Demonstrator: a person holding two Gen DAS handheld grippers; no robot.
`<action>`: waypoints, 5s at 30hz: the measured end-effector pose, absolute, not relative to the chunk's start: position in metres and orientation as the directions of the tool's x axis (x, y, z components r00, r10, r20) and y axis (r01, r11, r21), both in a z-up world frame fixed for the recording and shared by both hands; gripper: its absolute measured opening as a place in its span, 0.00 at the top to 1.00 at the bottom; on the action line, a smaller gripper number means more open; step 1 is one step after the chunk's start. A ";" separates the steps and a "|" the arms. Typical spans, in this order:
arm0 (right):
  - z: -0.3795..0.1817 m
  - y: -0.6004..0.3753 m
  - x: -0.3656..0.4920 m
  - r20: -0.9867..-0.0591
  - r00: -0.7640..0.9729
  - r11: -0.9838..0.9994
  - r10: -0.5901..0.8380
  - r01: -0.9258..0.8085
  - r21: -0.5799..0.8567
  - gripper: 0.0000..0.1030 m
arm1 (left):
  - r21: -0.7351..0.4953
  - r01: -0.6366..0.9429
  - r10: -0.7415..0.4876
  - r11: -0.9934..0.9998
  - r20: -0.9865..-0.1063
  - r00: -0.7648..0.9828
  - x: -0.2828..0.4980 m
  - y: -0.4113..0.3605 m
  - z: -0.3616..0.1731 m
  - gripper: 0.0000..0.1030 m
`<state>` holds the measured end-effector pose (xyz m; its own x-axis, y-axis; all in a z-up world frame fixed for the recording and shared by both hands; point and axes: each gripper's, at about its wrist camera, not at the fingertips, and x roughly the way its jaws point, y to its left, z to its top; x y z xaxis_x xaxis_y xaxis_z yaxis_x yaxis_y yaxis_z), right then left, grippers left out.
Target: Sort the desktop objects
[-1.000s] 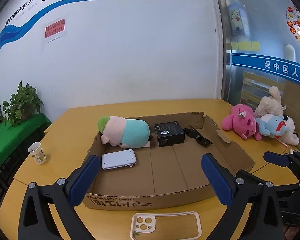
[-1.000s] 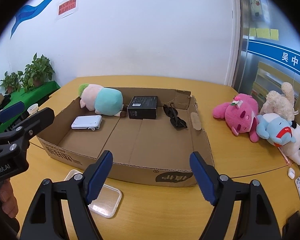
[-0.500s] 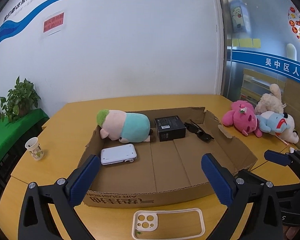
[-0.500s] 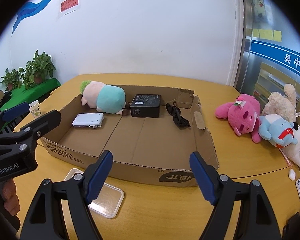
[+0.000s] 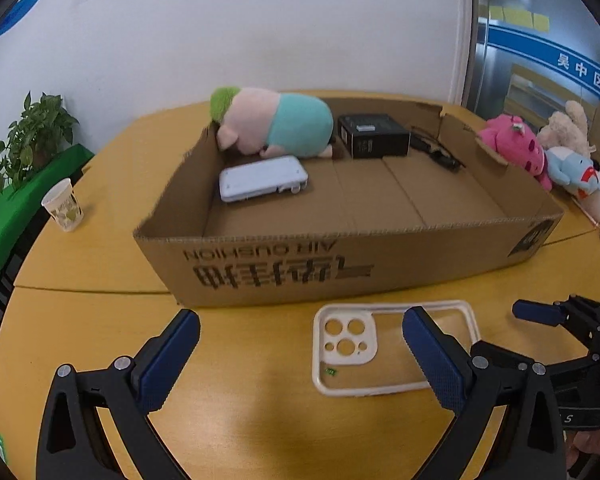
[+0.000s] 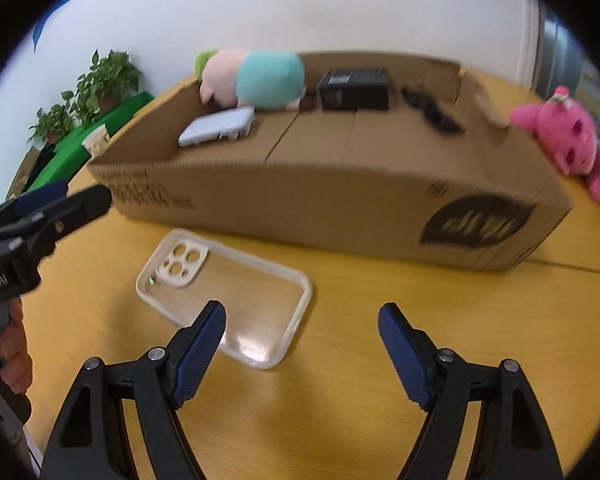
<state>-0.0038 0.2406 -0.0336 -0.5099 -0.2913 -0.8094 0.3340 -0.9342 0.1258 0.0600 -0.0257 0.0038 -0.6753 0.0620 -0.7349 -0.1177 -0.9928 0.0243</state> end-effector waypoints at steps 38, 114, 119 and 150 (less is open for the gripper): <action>-0.041 0.289 0.005 -0.793 -0.572 -0.956 -0.212 0.288 0.048 0.94 | -0.239 -0.240 0.328 -0.941 -0.822 -0.466 0.058 0.014 -0.038 0.92; -0.037 0.166 -0.160 -0.843 -0.316 -0.876 -0.437 0.364 0.317 0.89 | 0.064 -0.086 -0.021 -0.994 -0.902 -0.432 -0.098 -0.073 0.008 0.94; -0.025 0.171 -0.149 -0.826 -0.343 -0.867 -0.447 0.391 0.307 0.69 | -0.022 -0.019 0.029 -1.000 -0.863 -0.504 -0.085 -0.087 0.027 0.69; 0.001 0.274 -0.050 -0.573 -0.803 -0.983 -0.163 0.184 0.022 0.17 | -0.020 0.004 0.005 -1.000 -0.448 -0.894 0.020 -0.007 0.011 0.00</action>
<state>-0.0505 0.2744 0.0012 -0.8029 -0.1634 -0.5733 0.1844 -0.9826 0.0218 0.0198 -0.0075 0.0114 -0.8939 0.0054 -0.4483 0.0040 -0.9998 -0.0199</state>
